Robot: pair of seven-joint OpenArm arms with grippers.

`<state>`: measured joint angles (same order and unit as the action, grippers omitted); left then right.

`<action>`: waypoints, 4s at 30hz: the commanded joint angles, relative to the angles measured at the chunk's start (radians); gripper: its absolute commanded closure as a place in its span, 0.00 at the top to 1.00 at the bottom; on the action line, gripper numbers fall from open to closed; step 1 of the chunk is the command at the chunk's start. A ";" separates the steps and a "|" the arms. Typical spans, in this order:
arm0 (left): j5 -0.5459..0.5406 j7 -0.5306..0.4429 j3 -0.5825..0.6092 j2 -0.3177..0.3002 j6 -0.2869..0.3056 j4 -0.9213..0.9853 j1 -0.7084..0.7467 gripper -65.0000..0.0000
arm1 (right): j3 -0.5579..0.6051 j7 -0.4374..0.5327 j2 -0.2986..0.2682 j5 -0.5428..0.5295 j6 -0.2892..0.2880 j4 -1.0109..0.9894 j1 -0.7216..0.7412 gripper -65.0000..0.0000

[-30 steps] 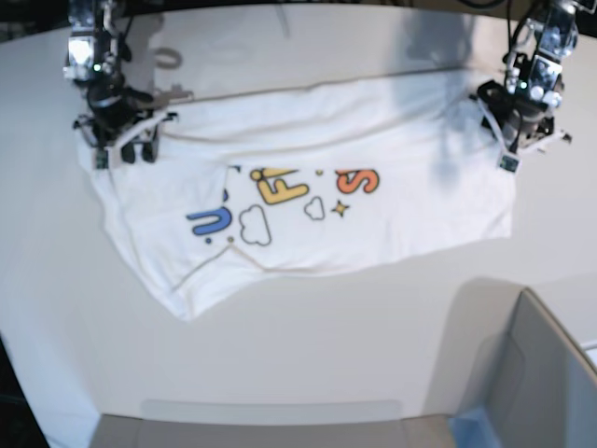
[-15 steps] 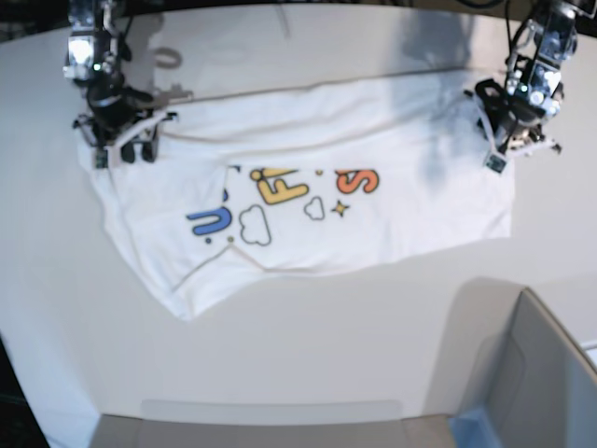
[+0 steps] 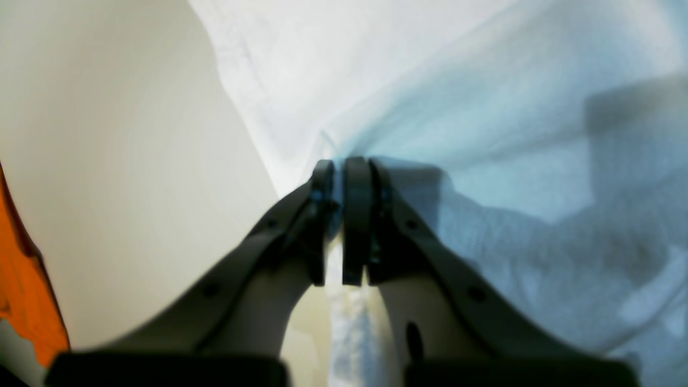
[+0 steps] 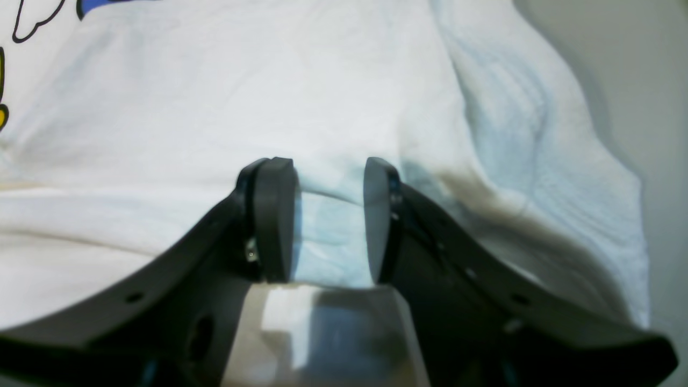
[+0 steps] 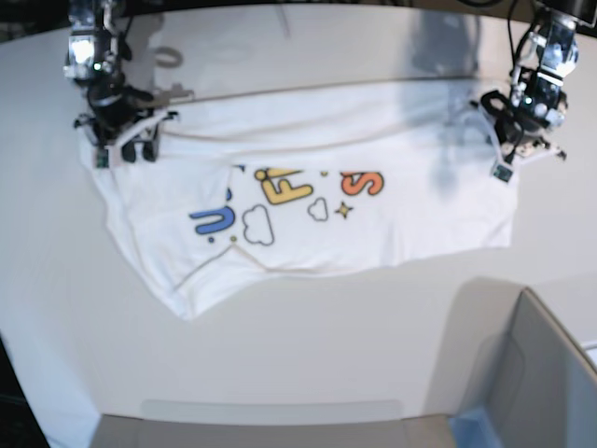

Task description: Layout the t-shirt on the table in an organized manner, then fold the t-shirt properly

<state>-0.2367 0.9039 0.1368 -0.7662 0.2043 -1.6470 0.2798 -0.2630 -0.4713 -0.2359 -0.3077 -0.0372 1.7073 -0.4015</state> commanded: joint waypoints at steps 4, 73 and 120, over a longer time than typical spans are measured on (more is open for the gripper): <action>0.010 0.022 -0.091 -0.019 -0.007 -0.043 0.003 0.05 | -0.006 -0.002 -0.003 0.006 0.003 0.015 0.000 0.34; 0.006 0.057 -0.213 0.230 0.002 -0.100 0.267 0.05 | -0.008 -0.004 -0.029 0.006 0.000 0.015 -0.086 0.34; 0.012 0.243 -0.440 0.373 0.005 -0.335 0.046 0.06 | 0.035 -0.149 0.103 -0.293 0.067 -0.269 0.546 0.34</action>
<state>-0.2321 1.1522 -0.2974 -0.3801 0.2104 -1.9659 0.3305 -0.2234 -0.6479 -0.1310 -0.5884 0.0387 1.4189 0.1120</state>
